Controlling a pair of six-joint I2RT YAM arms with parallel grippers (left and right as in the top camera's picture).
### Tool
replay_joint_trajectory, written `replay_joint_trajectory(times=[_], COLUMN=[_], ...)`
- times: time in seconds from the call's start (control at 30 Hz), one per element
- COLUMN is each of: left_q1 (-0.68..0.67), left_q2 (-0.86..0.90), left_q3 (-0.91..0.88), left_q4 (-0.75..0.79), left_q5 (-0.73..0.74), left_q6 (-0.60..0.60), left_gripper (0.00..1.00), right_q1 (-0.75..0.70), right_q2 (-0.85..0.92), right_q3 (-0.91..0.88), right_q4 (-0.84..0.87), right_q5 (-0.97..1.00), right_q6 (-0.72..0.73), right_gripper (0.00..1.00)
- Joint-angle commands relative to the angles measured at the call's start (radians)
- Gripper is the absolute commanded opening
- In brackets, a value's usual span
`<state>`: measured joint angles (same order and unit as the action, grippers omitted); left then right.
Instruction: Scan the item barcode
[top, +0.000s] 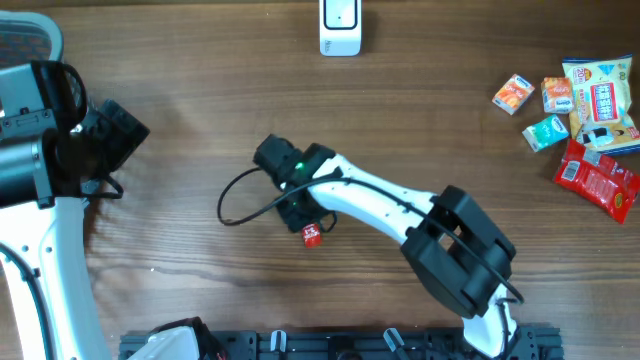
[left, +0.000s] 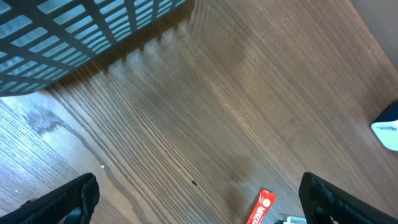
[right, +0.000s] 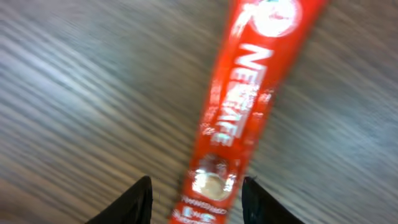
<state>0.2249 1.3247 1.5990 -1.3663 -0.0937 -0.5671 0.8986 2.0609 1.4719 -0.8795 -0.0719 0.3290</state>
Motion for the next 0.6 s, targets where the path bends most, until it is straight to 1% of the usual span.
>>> replay_joint_trajectory(times=[0.0,0.2,0.47,0.5,0.57], left_q1=[0.005,0.005,0.005,0.005,0.005], left_q2=[-0.003,-0.003,-0.003,-0.003,-0.003], left_q3=[0.008,0.008,0.008,0.008,0.008], left_q4=[0.0,0.0,0.0,0.0,0.0], left_q5=[-0.016,-0.016,-0.016,-0.016,-0.016], left_q6=[-0.014,-0.014,-0.014,-0.014,-0.014], left_gripper=[1.0,1.0,1.0,1.0,1.0], right_q1=[0.025,0.024,0.023,0.023,0.023], right_q2=[0.016,0.042,0.058,0.06,0.063], right_q3=[-0.005,-0.006,-0.006,-0.006,-0.006], right_q4=[0.003,0.002,0.005,0.006,0.008], right_q5=[0.069,0.128,0.132,0.132,0.132], right_q6=[0.016,0.037,0.037,0.036,0.036], right_gripper=[0.48,0.48,0.48,0.46,0.37])
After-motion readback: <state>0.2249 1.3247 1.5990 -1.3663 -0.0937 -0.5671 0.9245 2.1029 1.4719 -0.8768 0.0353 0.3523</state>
